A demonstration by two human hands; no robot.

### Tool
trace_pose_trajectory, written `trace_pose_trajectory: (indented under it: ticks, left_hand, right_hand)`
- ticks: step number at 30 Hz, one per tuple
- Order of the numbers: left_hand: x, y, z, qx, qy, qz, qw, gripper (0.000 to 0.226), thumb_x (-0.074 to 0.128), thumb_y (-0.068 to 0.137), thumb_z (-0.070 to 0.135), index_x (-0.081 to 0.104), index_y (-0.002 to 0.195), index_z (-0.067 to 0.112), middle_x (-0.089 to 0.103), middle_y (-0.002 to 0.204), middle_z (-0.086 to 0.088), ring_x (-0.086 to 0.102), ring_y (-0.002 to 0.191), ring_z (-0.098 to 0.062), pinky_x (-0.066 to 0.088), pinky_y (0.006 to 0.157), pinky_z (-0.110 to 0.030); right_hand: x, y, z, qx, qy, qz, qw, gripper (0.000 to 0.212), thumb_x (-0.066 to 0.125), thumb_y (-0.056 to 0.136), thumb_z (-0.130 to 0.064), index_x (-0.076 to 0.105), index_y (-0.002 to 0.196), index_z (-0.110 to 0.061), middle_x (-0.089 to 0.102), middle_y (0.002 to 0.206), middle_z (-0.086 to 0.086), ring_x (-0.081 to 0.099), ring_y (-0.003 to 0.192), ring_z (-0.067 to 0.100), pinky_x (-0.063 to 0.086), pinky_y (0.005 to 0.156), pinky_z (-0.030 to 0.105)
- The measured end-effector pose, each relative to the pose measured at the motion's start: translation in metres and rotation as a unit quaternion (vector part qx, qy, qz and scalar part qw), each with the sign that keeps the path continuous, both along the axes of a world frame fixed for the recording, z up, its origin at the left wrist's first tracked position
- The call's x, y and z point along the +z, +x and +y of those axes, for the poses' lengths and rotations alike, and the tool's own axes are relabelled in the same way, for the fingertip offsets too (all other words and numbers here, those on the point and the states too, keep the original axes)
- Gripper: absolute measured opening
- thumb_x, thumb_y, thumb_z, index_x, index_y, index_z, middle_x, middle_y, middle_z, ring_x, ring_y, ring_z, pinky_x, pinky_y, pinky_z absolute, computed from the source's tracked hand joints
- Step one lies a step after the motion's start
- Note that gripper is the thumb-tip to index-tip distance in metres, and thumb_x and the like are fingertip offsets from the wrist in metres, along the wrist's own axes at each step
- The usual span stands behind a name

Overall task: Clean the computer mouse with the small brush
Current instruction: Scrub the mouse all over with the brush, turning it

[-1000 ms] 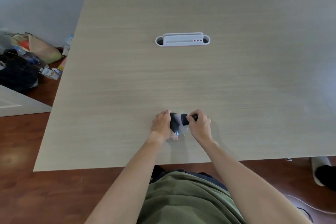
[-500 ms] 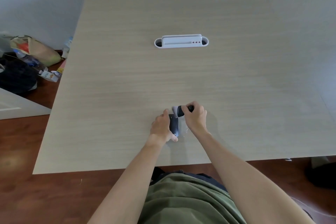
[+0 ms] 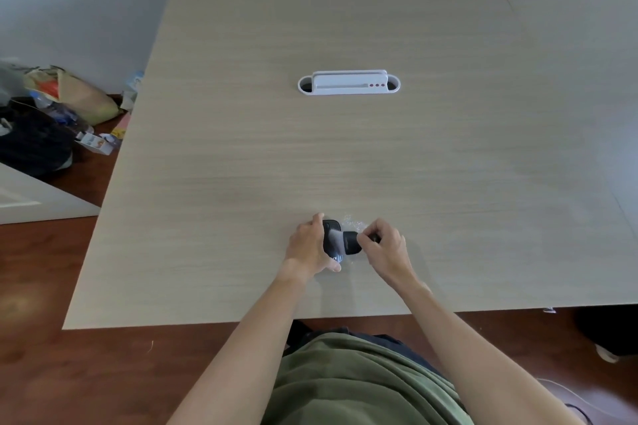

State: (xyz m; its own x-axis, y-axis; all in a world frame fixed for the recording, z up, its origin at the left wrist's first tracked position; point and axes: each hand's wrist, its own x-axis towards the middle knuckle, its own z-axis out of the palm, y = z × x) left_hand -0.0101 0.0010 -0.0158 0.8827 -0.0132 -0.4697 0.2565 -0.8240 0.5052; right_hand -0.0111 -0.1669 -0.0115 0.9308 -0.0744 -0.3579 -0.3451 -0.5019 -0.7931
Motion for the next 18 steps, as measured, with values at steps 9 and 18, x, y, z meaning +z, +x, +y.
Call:
trace_pose_trajectory:
  ticks: [9,18]
  left_hand:
    - [-0.003,-0.002,0.0,-0.005,0.015,-0.005,1.0,0.097,0.094,0.049,0.031,0.044,0.13,0.01,0.06,0.12,-0.003,0.055,0.113,-0.027,0.05,0.089,-0.038]
    - [-0.007,-0.001,-0.001,0.002,0.013,0.004,1.0,0.092,0.094,0.046,0.029,0.047,0.123,0.01,0.06,0.115,-0.003,0.056,0.107,-0.027,0.051,0.086,-0.038]
  right_hand:
    - [-0.008,-0.009,0.004,-0.096,-0.047,0.025,0.994,0.007,0.058,0.087,-0.014,0.06,0.083,-0.008,0.062,0.077,0.002,0.056,0.077,0.02,0.042,0.058,0.029]
    - [-0.008,-0.002,0.01,-0.088,-0.052,0.058,0.993,0.011,0.056,0.087,-0.019,0.061,0.08,-0.011,0.063,0.075,0.0,0.057,0.088,0.024,0.044,0.067,0.035]
